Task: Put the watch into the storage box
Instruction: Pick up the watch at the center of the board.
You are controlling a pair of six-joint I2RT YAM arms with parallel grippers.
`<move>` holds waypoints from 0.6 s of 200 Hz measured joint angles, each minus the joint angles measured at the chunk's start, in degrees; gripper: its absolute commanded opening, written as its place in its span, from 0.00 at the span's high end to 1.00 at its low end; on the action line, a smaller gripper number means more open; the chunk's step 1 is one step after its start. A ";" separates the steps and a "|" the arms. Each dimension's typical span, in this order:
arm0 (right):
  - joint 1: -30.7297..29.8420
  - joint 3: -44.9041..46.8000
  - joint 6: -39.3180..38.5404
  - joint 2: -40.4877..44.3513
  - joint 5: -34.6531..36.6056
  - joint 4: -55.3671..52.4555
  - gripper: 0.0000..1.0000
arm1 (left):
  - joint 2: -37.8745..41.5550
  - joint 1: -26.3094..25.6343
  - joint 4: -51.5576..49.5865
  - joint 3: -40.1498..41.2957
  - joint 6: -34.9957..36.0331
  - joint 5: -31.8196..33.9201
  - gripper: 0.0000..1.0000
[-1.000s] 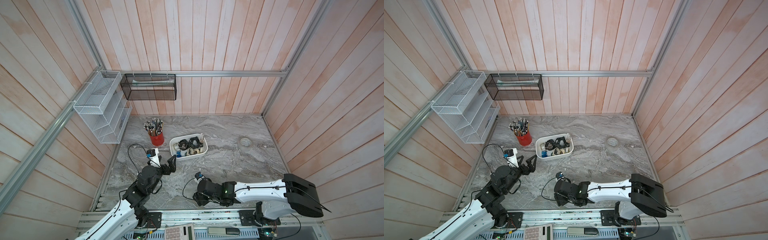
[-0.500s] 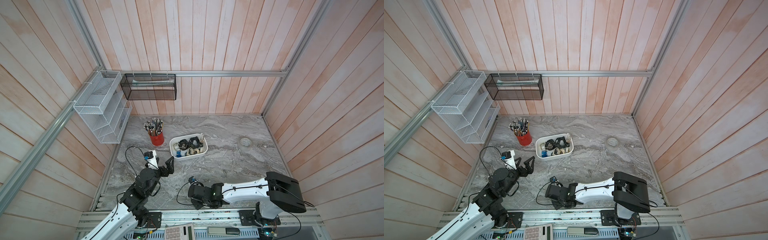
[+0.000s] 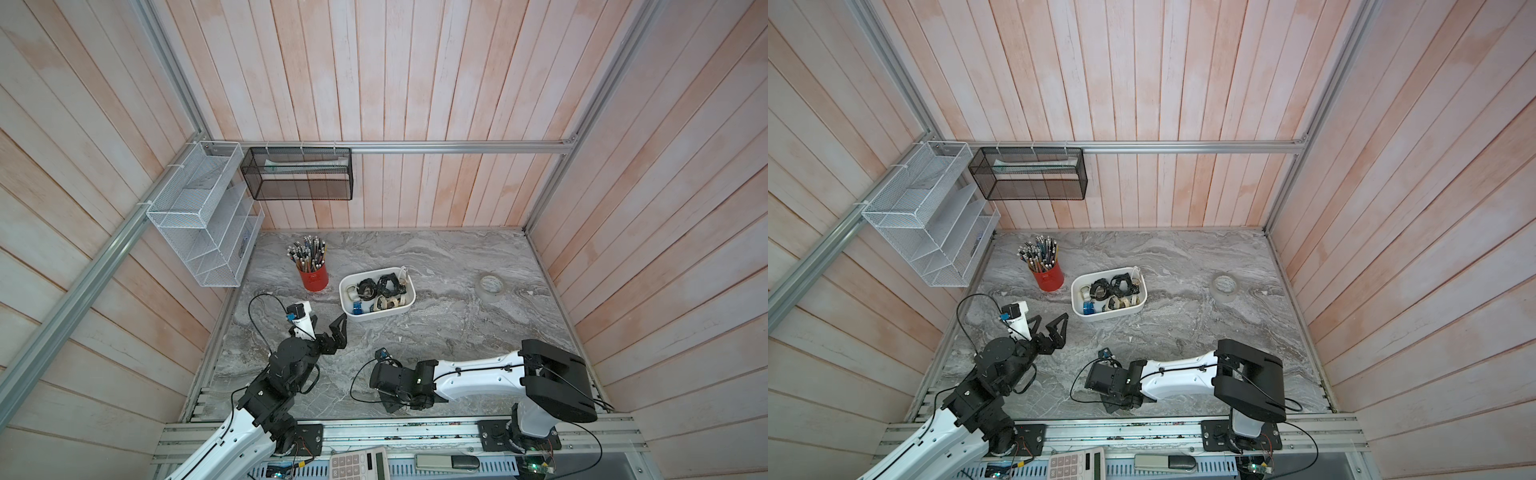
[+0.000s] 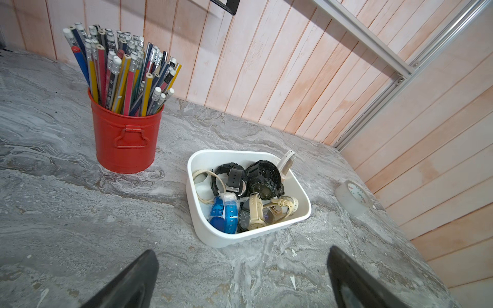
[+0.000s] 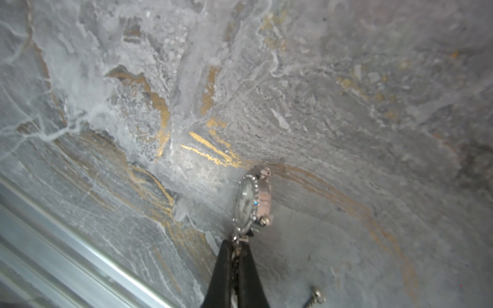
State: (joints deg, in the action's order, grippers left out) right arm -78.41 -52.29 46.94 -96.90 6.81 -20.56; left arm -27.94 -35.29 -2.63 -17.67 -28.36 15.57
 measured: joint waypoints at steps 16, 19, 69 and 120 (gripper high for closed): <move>0.22 0.00 -0.09 0.04 -0.09 0.07 1.00 | -0.02 0.00 -0.11 0.00 0.00 0.02 0.00; 0.24 0.00 -0.17 0.04 -0.09 0.09 1.00 | -0.02 0.00 -0.11 0.00 0.00 0.00 0.00; 3.91 -0.04 -2.80 1.97 2.08 -3.02 1.00 | -0.46 0.02 -0.02 0.00 -0.26 -0.02 0.00; 13.35 -8.79 -10.86 8.46 8.50 -6.23 1.00 | -1.46 0.02 0.26 0.00 -0.63 -0.28 0.00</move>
State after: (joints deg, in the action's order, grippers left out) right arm -65.06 -61.08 36.07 -88.44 15.31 -26.79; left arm -29.41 -35.27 -2.37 -17.67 -28.99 15.29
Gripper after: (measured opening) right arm 0.060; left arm 0.997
